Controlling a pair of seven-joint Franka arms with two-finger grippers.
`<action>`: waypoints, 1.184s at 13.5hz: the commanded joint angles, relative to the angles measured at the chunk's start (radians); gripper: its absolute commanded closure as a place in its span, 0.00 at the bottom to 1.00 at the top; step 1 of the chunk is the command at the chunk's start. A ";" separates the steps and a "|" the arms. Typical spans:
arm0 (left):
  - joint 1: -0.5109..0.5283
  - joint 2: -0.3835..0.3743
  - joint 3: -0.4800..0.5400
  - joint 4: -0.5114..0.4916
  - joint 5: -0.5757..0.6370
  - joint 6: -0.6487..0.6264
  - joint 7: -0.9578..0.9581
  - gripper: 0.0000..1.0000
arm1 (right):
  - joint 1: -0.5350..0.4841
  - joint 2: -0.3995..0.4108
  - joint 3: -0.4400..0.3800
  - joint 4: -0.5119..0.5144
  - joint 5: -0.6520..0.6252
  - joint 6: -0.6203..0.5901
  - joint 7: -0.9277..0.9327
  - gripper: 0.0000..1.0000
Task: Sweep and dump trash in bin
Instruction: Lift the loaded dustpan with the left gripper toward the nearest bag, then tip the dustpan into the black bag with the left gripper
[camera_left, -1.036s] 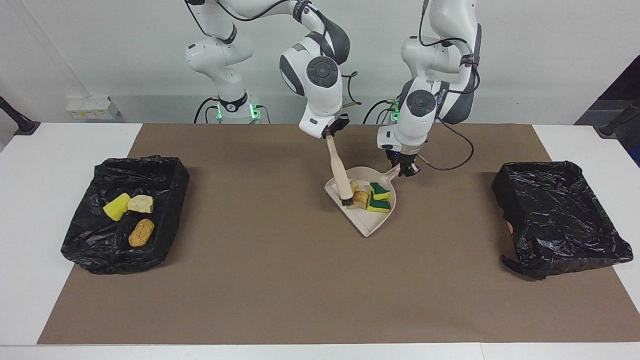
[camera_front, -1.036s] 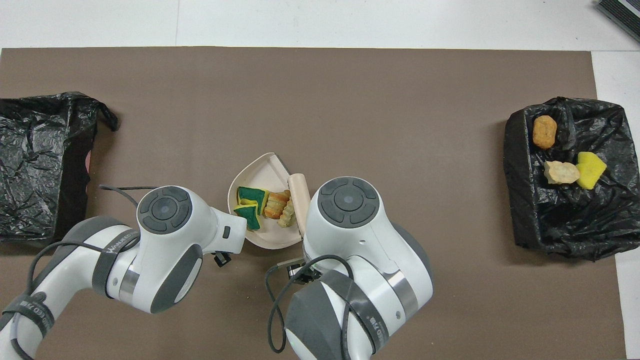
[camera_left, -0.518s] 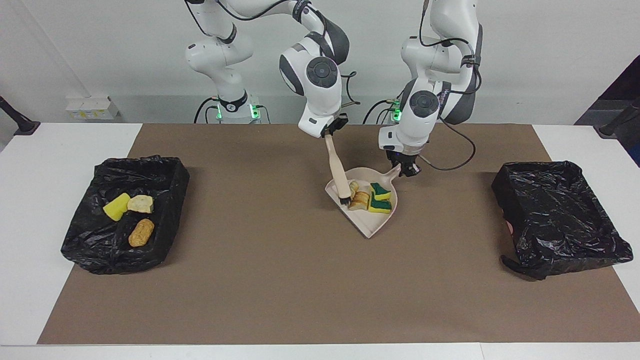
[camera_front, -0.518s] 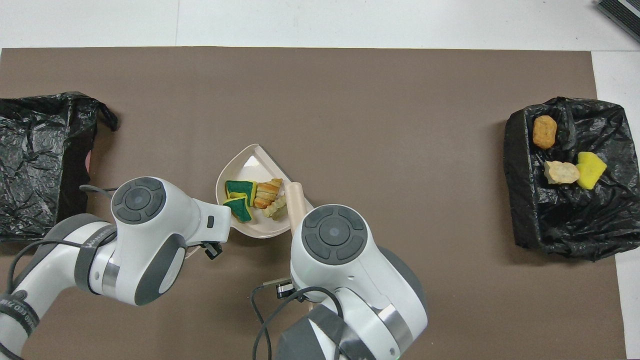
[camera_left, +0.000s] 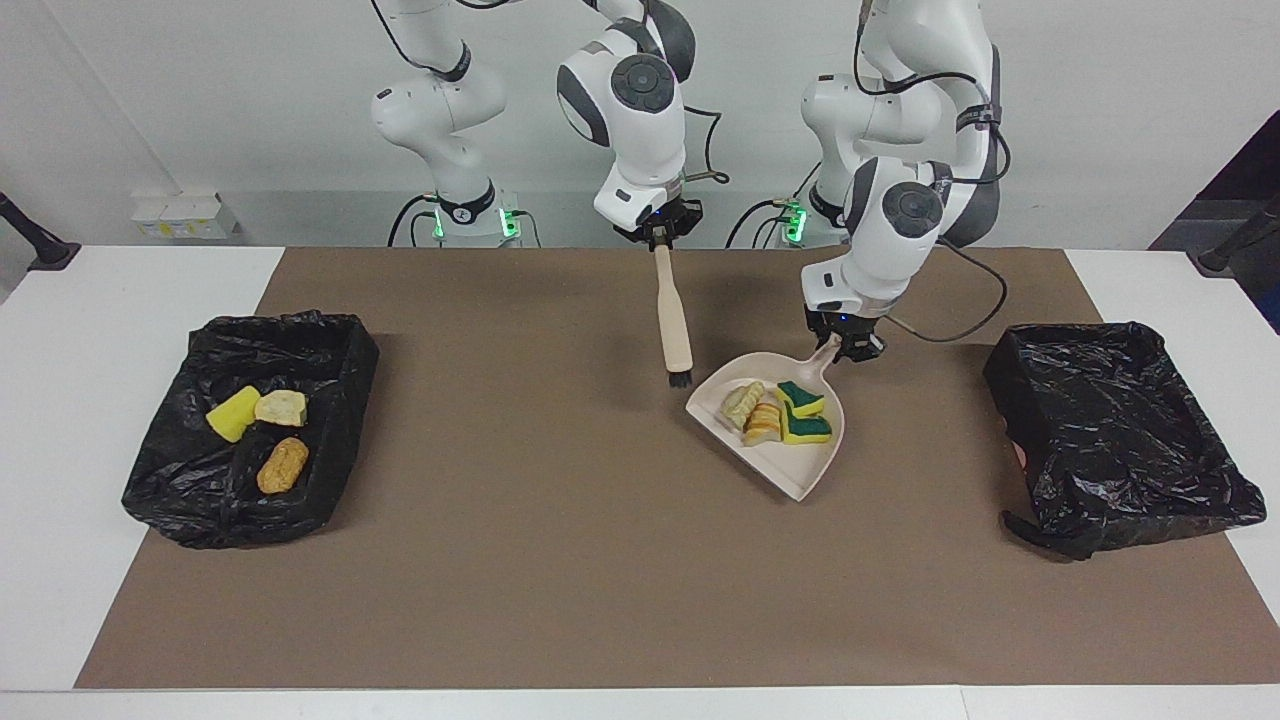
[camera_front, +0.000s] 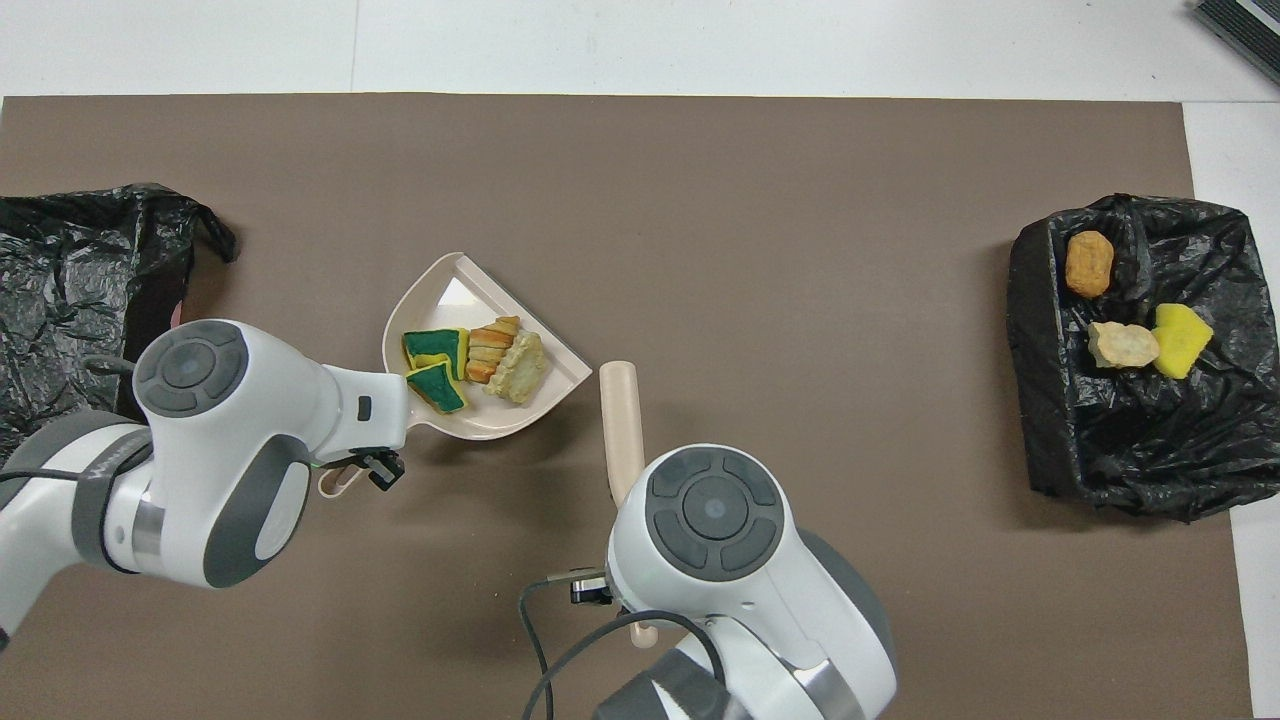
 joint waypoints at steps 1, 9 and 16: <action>0.071 -0.075 0.000 0.023 -0.013 -0.075 -0.027 1.00 | 0.044 -0.064 0.007 -0.084 0.010 0.041 0.086 1.00; 0.409 -0.057 0.000 0.250 0.098 -0.318 0.111 1.00 | 0.214 -0.045 0.007 -0.177 -0.007 0.197 0.284 1.00; 0.691 0.027 0.003 0.364 0.331 -0.125 0.589 1.00 | 0.287 0.012 0.007 -0.266 -0.057 0.336 0.358 1.00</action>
